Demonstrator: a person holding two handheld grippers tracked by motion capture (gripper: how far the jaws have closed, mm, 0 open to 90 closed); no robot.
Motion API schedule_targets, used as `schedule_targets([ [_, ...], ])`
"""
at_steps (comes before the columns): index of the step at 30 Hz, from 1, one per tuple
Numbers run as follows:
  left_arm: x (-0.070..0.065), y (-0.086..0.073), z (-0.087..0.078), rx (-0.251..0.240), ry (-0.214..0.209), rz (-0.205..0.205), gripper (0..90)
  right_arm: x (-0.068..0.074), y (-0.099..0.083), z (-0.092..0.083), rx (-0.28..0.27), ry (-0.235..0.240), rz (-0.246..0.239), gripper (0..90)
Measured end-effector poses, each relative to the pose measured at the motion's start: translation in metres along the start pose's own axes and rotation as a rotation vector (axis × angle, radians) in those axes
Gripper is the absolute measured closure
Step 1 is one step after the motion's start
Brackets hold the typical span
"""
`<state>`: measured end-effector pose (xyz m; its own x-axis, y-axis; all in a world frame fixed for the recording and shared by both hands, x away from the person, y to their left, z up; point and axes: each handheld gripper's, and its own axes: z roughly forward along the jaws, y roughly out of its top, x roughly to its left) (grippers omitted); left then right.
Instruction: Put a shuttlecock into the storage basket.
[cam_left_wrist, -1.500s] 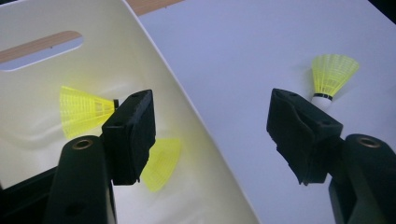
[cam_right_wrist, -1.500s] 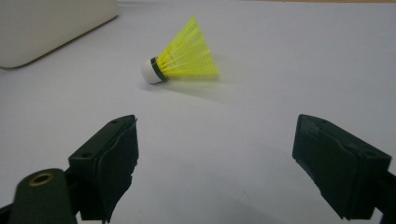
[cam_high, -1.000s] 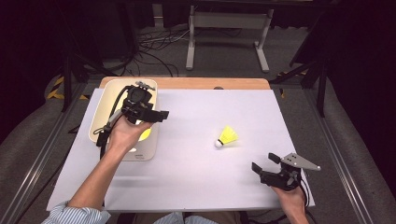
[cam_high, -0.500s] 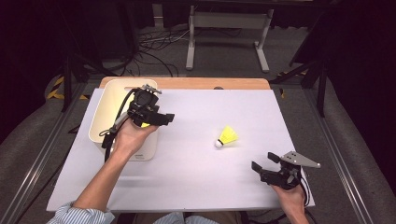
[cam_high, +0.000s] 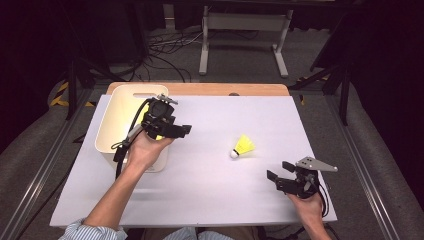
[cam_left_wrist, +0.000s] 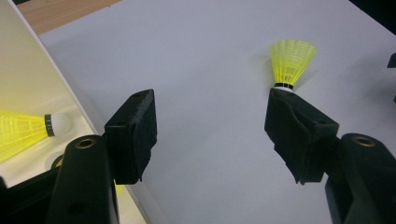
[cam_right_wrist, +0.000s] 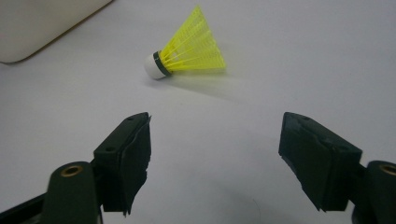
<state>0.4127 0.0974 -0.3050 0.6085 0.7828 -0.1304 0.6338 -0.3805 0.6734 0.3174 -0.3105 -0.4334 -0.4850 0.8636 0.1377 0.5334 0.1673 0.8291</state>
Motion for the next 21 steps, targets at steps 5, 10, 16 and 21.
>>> schedule_targets([
  [5,-0.004,-0.001,0.004,0.006,-0.003,0.008,35.0,0.0,0.006,0.005,0.022,-0.002,-0.008,30.1],
  [10,-0.006,-0.002,0.005,0.006,0.0,0.011,35.0,0.001,0.011,0.008,0.025,-0.003,-0.018,32.8],
  [16,-0.009,-0.005,0.009,0.01,-0.003,0.017,35.1,0.002,0.019,0.012,0.025,-0.005,-0.031,35.9],
  [21,-0.011,-0.007,0.014,0.019,-0.011,0.018,35.1,0.002,0.025,0.018,0.032,0.006,-0.041,39.5],
])
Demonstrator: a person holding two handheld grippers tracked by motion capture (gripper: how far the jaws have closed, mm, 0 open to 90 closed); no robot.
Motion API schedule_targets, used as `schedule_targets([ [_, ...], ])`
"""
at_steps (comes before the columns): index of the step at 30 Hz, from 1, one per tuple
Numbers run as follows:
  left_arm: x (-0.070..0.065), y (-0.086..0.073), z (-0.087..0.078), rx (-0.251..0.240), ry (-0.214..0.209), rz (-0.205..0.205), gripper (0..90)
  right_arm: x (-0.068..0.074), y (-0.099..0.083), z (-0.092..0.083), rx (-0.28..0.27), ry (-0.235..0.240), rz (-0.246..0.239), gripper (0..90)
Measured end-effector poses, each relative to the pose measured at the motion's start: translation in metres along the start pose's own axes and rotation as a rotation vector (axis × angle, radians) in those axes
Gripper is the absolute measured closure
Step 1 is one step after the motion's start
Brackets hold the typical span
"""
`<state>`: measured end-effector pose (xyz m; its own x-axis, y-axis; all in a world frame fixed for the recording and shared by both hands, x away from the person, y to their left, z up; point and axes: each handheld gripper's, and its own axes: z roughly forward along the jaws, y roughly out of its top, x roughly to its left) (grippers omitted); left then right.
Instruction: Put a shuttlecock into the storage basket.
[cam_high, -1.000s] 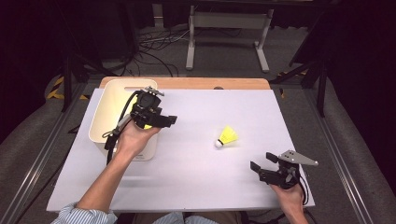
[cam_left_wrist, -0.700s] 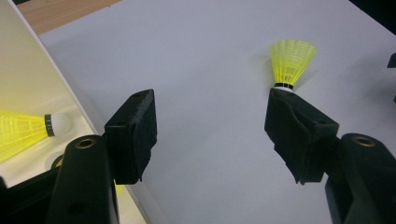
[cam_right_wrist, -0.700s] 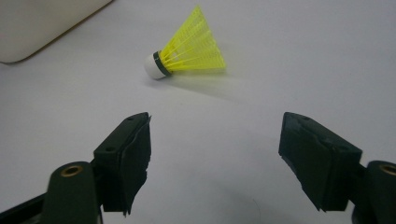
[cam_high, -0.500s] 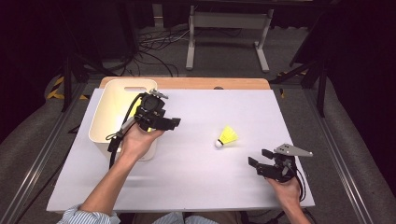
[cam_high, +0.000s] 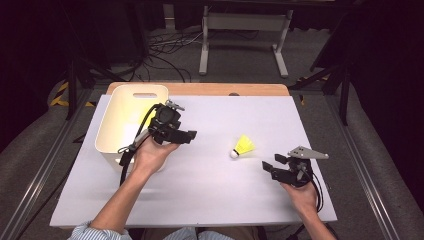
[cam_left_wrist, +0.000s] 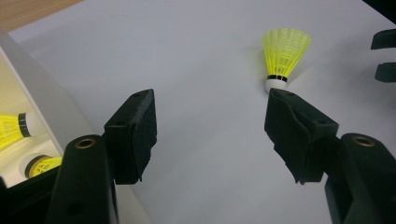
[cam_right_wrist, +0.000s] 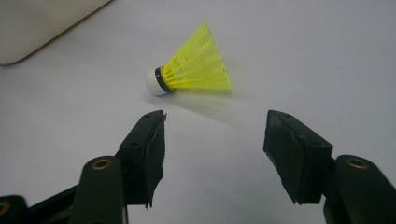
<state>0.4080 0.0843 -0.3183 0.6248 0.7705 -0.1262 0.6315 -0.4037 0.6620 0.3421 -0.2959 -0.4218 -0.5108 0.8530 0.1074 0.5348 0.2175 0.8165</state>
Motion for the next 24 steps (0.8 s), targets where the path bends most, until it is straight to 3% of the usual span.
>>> schedule_targets([
  [12,-0.009,-0.005,0.011,0.019,-0.013,0.007,34.6,-0.001,0.012,0.008,0.015,0.019,0.017,45.3],
  [24,-0.011,-0.01,0.021,0.036,-0.023,0.006,34.0,0.0,0.036,0.023,0.052,0.033,-0.014,51.0],
])
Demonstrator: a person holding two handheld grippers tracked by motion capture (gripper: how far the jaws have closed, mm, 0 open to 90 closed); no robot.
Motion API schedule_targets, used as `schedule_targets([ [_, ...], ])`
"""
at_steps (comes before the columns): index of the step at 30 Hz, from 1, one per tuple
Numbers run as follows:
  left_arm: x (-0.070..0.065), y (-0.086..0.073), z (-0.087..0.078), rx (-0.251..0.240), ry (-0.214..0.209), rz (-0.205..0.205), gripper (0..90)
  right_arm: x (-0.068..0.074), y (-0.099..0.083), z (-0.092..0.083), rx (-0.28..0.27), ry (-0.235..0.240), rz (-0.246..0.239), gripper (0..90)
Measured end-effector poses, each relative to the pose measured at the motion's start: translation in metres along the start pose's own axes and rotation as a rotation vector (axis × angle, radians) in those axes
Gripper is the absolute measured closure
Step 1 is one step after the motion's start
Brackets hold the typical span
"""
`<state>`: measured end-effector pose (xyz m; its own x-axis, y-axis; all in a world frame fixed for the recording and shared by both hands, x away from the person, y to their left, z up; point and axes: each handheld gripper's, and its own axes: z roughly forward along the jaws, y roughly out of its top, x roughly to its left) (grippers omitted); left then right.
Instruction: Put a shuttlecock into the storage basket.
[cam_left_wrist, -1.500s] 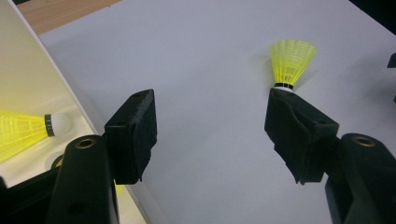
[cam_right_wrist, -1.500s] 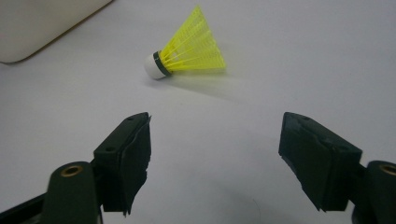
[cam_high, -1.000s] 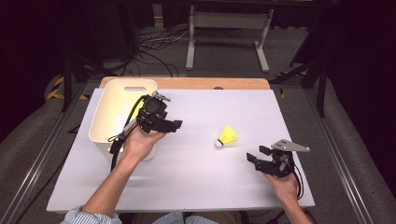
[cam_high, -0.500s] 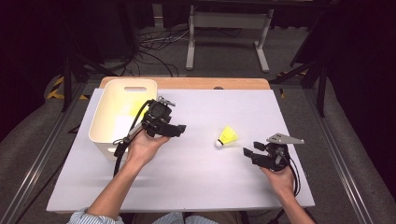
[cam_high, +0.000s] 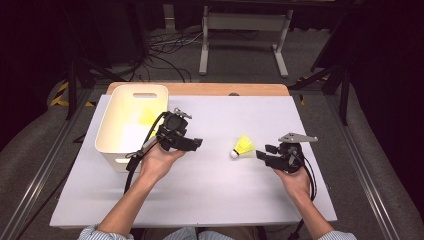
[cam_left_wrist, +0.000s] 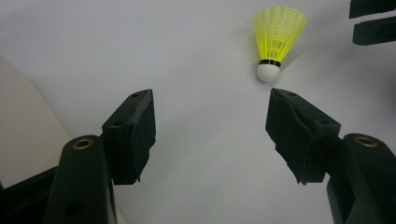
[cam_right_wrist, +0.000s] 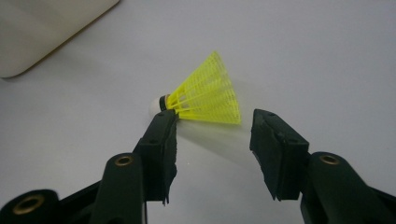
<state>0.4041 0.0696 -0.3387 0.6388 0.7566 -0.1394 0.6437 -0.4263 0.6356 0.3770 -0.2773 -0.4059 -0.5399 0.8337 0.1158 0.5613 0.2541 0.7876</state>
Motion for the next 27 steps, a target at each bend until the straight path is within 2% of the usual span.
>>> schedule_targets([
  [7,0.0,-0.003,0.006,0.013,-0.005,0.002,33.7,-0.001,0.014,0.013,0.04,0.003,-0.006,52.5],
  [11,-0.002,-0.004,0.008,0.019,0.013,0.013,33.7,-0.003,0.02,0.022,0.069,0.001,0.002,52.7],
  [20,-0.006,-0.008,0.01,0.02,0.001,0.023,33.9,-0.006,0.029,0.041,0.106,-0.005,0.02,52.8],
  [27,-0.013,-0.013,0.019,0.04,-0.015,0.025,34.5,-0.004,0.033,0.048,0.124,0.011,0.018,55.3],
])
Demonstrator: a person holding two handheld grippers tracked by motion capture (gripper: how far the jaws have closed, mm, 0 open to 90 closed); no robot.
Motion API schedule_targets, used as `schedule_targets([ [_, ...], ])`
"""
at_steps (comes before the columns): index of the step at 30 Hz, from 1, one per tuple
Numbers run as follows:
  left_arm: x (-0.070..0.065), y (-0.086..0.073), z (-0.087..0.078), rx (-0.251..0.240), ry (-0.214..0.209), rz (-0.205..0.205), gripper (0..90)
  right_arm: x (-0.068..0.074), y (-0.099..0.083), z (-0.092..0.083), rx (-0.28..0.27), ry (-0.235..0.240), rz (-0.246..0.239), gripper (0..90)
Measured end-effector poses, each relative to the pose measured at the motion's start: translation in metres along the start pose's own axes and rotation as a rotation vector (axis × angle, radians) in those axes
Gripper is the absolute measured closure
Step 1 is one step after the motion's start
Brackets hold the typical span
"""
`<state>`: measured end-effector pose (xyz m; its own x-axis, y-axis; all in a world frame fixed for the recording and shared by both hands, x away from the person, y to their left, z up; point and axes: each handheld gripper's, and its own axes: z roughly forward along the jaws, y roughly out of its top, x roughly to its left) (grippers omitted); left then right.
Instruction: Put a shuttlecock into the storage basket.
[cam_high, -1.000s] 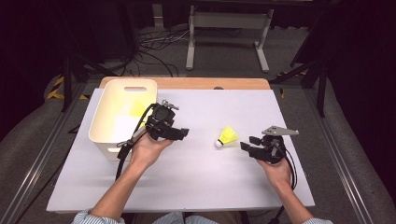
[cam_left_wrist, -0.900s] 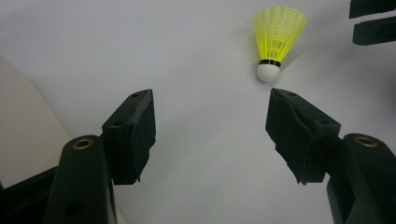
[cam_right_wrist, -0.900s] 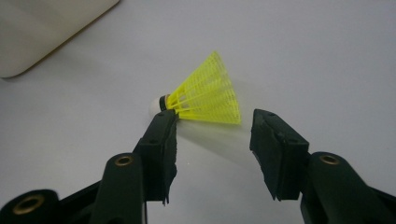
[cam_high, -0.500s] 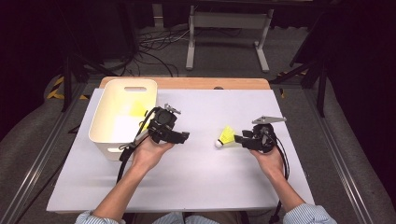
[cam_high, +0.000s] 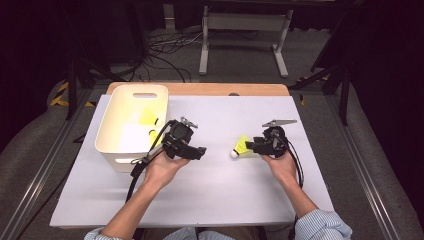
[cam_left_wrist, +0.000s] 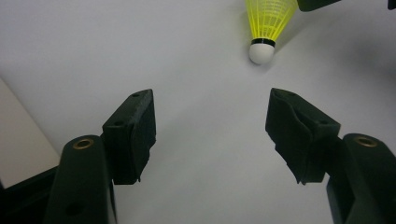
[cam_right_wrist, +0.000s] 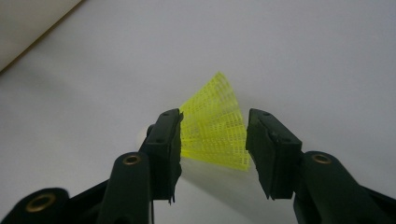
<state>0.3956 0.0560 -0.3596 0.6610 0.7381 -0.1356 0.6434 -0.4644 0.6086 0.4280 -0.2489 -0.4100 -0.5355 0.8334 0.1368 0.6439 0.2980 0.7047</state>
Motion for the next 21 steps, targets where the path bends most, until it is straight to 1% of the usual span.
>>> schedule_targets([
  [3,-0.003,-0.002,0.006,0.014,0.005,0.001,34.8,0.0,0.002,0.005,0.018,0.004,0.002,57.3],
  [4,-0.004,-0.003,0.008,0.017,0.008,0.001,34.9,0.0,0.002,0.007,0.021,0.008,0.01,58.3],
  [7,-0.004,-0.004,0.012,0.026,0.006,0.0,35.0,-0.001,0.003,0.01,0.029,0.013,0.009,61.6],
  [8,-0.004,-0.005,0.014,0.027,0.008,0.001,35.2,-0.001,0.003,0.011,0.032,0.013,0.003,62.9],
  [11,-0.003,-0.006,0.019,0.041,0.017,0.001,35.3,-0.002,0.003,0.015,0.047,0.023,0.006,65.7],
  [12,-0.002,-0.007,0.021,0.046,0.02,0.001,35.3,-0.002,0.003,0.015,0.046,0.027,0.01,67.9],
  [15,-0.002,-0.008,0.028,0.062,0.018,0.007,35.4,-0.005,0.004,0.013,0.048,0.043,-0.004,74.9],
  [17,-0.003,-0.009,0.029,0.065,0.019,0.009,35.5,-0.006,0.003,0.013,0.053,0.054,-0.007,78.1],
  [18,-0.003,-0.009,0.031,0.069,0.015,0.011,35.5,-0.006,0.003,0.013,0.053,0.054,-0.007,78.1],
  [21,-0.004,-0.008,0.035,0.076,0.015,0.015,35.7,-0.007,0.002,0.013,0.06,0.081,-0.012,85.5],
])
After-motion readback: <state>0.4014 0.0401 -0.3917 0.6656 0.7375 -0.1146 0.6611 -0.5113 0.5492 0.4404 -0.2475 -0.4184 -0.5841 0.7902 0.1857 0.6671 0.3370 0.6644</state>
